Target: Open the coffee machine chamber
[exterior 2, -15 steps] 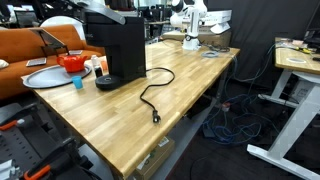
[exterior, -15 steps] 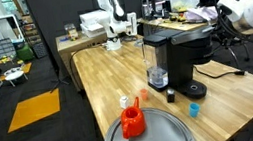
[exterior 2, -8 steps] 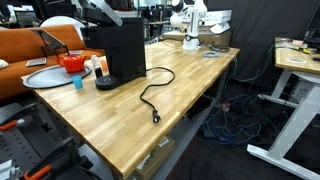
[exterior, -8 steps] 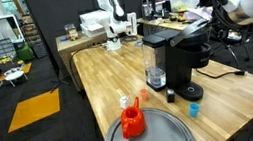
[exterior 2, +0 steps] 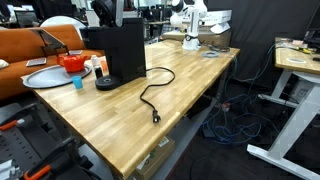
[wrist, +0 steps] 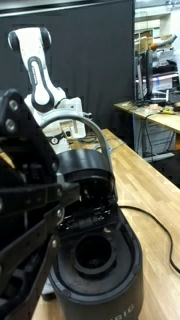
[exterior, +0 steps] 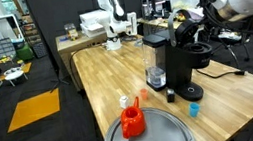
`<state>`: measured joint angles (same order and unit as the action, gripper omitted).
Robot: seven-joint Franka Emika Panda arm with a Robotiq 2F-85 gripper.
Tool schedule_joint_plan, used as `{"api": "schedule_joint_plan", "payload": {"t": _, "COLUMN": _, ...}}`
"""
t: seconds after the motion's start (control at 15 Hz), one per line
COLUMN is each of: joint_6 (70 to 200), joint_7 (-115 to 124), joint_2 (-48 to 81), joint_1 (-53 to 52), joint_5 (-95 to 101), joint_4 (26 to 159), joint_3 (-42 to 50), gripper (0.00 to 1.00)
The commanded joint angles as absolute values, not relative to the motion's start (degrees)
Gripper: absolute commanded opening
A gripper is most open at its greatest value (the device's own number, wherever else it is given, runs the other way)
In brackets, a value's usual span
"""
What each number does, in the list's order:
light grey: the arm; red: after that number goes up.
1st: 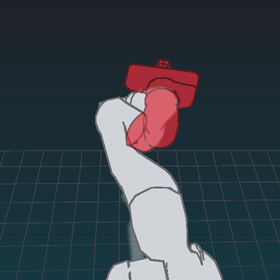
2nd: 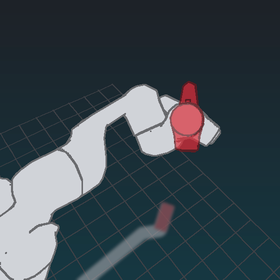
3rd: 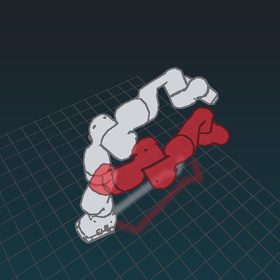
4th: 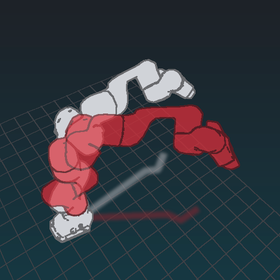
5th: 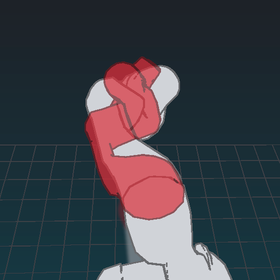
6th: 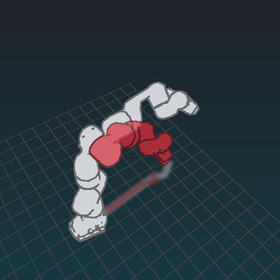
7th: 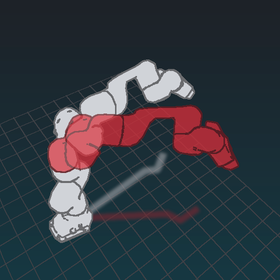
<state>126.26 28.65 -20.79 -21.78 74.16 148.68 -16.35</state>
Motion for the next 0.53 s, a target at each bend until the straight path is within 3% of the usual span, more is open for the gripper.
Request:
{"api": "schedule_joint_plan", "payload": {"t": 0.0, "joint_6": 126.66, "joint_7": 26.13, "joint_2": -18.62, "joint_1": -21.58, "joint_5": 74.1, "joint_4": 146.48, "joint_3": -17.53, "gripper": 0.0}}
{"api": "schedule_joint_plan", "payload": {"t": 0.07, "joint_6": 126.82, "joint_7": 25.62, "joint_2": -18.98, "joint_1": -22.25, "joint_5": 73.26, "joint_4": 146.7, "joint_3": -18.02, "gripper": 0.21}}
{"api": "schedule_joint_plan", "payload": {"t": 0.2, "joint_6": 127.66, "joint_7": 25.47, "joint_2": -21.2, "joint_1": -24.26, "joint_5": 70.41, "joint_4": 148.13, "joint_3": -19.35, "gripper": 0.33}}
{"api": "schedule_joint_plan", "payload": {"t": 0.27, "joint_6": 126.78, "joint_7": 27.45, "joint_2": -19.44, "joint_1": -23.0, "joint_5": 72.25, "joint_4": 147.22, "joint_3": -19.37, "gripper": 0.14}}
{"api": "schedule_joint_plan", "payload": {"t": 0.47, "joint_6": 126.81, "joint_7": 27.3, "joint_2": -20.41, "joint_1": -24.11, "joint_5": 70.85, "joint_4": 147.56, "joint_3": -20.27, "gripper": 0.33}}
